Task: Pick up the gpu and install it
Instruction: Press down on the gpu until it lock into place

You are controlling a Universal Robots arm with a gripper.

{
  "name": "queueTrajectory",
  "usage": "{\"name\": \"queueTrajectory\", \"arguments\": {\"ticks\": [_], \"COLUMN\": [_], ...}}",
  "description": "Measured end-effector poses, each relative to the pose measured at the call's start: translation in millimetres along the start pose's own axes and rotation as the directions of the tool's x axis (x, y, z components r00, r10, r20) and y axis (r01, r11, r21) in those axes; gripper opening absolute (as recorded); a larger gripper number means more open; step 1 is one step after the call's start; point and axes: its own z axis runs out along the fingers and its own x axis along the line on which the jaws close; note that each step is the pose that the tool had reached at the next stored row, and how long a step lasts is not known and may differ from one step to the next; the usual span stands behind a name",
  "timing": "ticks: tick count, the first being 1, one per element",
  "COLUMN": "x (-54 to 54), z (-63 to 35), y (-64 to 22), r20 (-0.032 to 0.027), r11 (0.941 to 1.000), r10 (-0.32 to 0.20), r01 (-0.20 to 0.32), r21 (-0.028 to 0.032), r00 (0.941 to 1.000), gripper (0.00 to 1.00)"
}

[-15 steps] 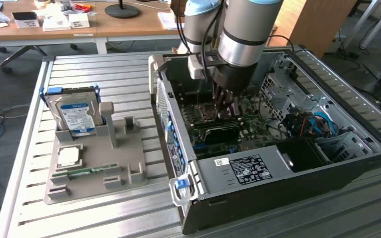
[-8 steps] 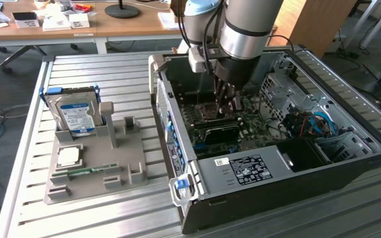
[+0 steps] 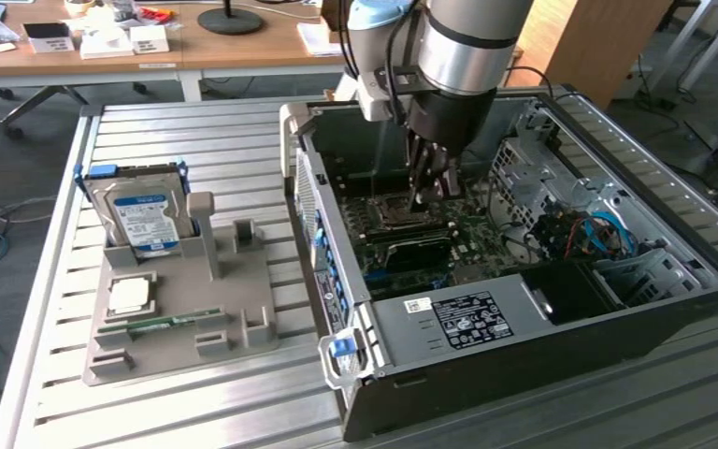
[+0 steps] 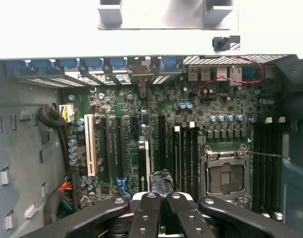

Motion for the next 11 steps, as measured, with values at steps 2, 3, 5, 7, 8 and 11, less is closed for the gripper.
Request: {"name": "queueTrajectory", "arguments": {"ticks": [2, 3, 5, 7, 8, 11], "x": [-0.2, -0.2, -0.3, -0.3, -0.3, -0.3], "z": [-2.8, -4.2, -5.4, -5.3, -5.5, -5.5], "y": [0.0, 0.0, -0.1, -0.1, -0.1, -0.1], "r20": [0.0000, 0.0000, 0.0002, 0.0002, 0.0000, 0.0000], "r11": [1.0000, 1.0000, 1.0000, 1.0000, 1.0000, 1.0000], "r10": [0.000, 0.000, 0.000, 0.000, 0.000, 0.000], "r01": [0.000, 0.000, 0.000, 0.000, 0.000, 0.000], "r21": [0.0000, 0.0000, 0.0001, 0.0001, 0.0000, 0.0000], "r00": [1.0000, 1.0000, 1.0000, 1.0000, 1.0000, 1.0000], "gripper": [0.11, 0.11, 0.11, 0.11, 0.11, 0.11]}}
